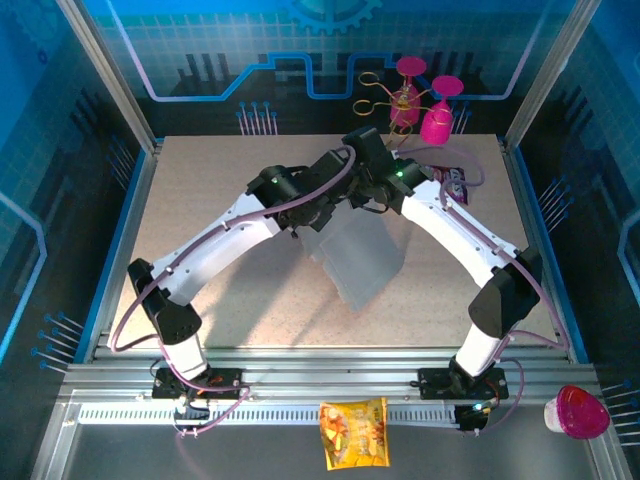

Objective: Fold the paper box

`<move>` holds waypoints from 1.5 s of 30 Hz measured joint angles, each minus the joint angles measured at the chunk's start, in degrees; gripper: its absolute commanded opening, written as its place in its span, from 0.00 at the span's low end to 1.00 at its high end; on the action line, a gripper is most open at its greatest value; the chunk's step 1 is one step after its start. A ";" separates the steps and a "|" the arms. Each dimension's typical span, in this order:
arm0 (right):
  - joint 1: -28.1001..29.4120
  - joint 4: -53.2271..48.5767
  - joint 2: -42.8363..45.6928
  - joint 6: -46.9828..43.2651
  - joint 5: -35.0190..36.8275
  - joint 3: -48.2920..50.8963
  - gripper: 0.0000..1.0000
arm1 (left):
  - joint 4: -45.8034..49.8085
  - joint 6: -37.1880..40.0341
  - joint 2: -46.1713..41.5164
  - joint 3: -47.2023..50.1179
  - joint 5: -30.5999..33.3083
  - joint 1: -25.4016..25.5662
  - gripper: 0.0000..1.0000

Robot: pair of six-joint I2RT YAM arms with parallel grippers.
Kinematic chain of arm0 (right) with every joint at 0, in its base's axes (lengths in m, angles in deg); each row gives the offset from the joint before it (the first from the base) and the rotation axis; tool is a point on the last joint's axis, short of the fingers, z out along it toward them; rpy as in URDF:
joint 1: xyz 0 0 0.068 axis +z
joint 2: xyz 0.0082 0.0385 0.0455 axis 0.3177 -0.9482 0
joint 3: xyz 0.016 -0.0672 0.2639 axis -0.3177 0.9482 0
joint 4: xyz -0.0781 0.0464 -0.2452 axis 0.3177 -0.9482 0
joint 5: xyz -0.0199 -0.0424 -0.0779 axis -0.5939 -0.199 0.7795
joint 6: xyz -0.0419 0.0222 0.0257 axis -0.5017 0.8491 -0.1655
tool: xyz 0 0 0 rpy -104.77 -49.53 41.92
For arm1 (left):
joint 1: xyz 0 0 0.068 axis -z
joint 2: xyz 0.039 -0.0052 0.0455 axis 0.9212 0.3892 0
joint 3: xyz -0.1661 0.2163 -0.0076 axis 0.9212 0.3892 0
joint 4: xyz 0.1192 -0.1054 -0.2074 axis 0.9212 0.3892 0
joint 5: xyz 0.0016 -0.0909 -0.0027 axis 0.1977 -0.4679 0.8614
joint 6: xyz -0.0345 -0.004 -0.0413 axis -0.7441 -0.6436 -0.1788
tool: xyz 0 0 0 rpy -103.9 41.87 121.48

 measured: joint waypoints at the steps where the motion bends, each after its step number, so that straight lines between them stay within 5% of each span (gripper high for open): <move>1: -0.04 0.00 -0.02 0.09 0.02 0.00 0.00 | 0.00 -0.07 0.22 0.00 0.15 0.00 0.08; 5: -0.22 0.00 -0.22 0.48 -0.04 0.00 0.00 | -0.02 -0.83 0.50 0.00 0.33 0.26 0.00; 21: -0.92 1.53 -1.07 3.96 -0.70 0.00 0.00 | 9.60 -19.89 9.18 -12.61 5.49 0.48 0.00; 27: -0.92 3.10 -1.07 4.28 -1.07 0.57 0.00 | 7.91 -26.49 8.15 -10.80 5.11 0.57 0.38; 31: -0.90 5.64 -0.81 3.13 -1.05 3.06 0.00 | 6.03 -31.65 5.92 -10.62 0.48 0.22 0.55; 34: -0.90 8.55 -0.17 1.40 -1.05 6.95 0.00 | 4.87 -35.89 1.79 -10.69 -5.84 -0.87 0.57; 41: -0.90 17.49 1.57 -3.17 -0.94 15.52 0.00 | -0.35 -50.62 -12.26 -4.83 -22.64 -12.41 0.47; 45: -0.87 20.81 1.97 -4.83 -0.87 16.57 0.00 | -5.73 -61.18 -17.03 4.59 -29.24 -14.88 0.42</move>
